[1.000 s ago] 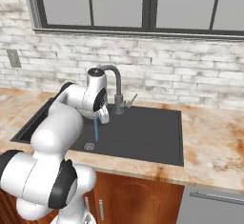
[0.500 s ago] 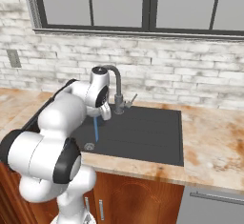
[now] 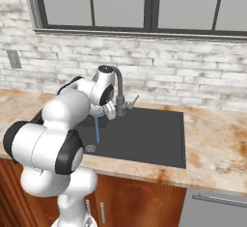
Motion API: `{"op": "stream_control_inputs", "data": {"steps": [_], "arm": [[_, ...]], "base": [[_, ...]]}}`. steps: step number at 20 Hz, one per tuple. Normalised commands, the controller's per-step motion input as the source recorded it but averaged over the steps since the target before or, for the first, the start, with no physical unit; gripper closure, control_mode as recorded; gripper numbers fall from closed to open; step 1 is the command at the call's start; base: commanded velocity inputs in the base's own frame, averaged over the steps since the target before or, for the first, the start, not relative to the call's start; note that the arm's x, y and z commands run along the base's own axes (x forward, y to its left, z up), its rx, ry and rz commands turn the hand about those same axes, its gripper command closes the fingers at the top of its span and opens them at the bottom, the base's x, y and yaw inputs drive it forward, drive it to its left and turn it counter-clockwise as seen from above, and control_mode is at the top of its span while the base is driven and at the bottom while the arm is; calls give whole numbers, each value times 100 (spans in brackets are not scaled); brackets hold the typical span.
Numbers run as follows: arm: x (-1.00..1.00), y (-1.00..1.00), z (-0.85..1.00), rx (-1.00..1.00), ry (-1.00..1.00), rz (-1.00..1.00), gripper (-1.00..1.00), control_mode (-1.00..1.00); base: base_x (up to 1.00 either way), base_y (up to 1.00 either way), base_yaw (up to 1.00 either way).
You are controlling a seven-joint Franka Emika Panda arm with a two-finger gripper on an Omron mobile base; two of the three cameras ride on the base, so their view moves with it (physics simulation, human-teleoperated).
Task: Rinse each bowl for a few seconds and place them down in the sink or on the counter.
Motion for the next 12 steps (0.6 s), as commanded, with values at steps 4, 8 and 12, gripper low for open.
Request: {"op": "stream_control_inputs", "data": {"steps": [4,8,12], "arm": [[-20,-20,9,0,-5,2,100,-100],[-19,-19,5,0,-3,1,100,-100],[-17,-18,0,-1,0,0,100,-100]], "base": [[0,0,0],[0,0,0],[0,0,0]]}}
